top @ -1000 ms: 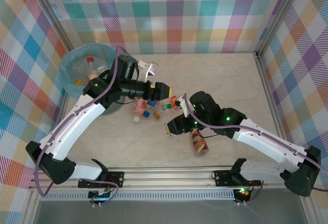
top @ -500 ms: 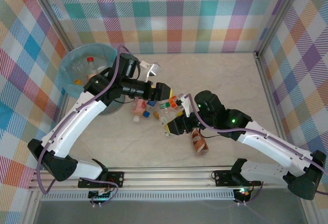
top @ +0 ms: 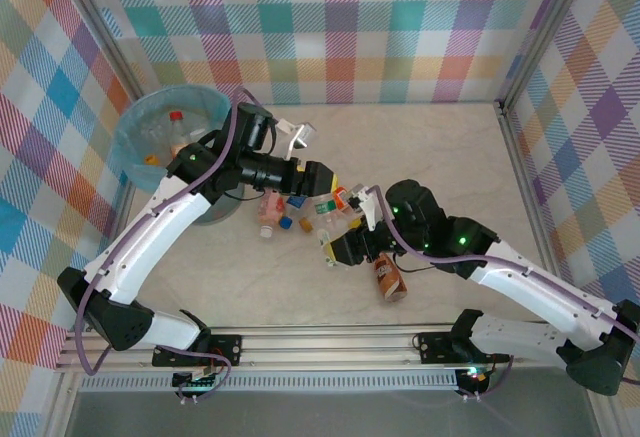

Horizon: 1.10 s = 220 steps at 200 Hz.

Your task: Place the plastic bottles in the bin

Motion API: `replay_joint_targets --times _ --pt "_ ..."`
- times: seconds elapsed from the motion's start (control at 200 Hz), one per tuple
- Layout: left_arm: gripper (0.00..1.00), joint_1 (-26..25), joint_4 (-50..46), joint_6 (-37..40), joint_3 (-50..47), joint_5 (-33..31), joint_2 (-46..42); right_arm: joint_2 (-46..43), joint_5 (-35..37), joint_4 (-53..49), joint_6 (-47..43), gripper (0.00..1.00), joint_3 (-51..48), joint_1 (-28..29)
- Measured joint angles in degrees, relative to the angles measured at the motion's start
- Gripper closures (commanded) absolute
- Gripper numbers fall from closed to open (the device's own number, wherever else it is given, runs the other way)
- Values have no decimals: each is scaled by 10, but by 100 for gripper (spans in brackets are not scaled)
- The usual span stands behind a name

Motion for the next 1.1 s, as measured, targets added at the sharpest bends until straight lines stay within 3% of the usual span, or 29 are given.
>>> replay_joint_targets --times 0.255,0.52,0.79,0.87,1.025,1.1 --pt "24 -1 -27 0 0 4 4 -14 7 47 -1 45 -1 0" --pt "40 -4 -25 -2 1 13 5 -16 8 50 -1 43 -1 0" --pt "71 -5 -28 -3 13 14 5 -11 8 54 -3 39 -1 0" --pt "76 -5 -33 -2 19 9 5 -10 8 60 -4 33 -1 0" --pt "100 -4 -40 -4 37 -8 5 -5 26 63 -6 14 7 0" --pt "100 3 -41 -4 49 -23 5 2 41 64 -10 9 17 0"
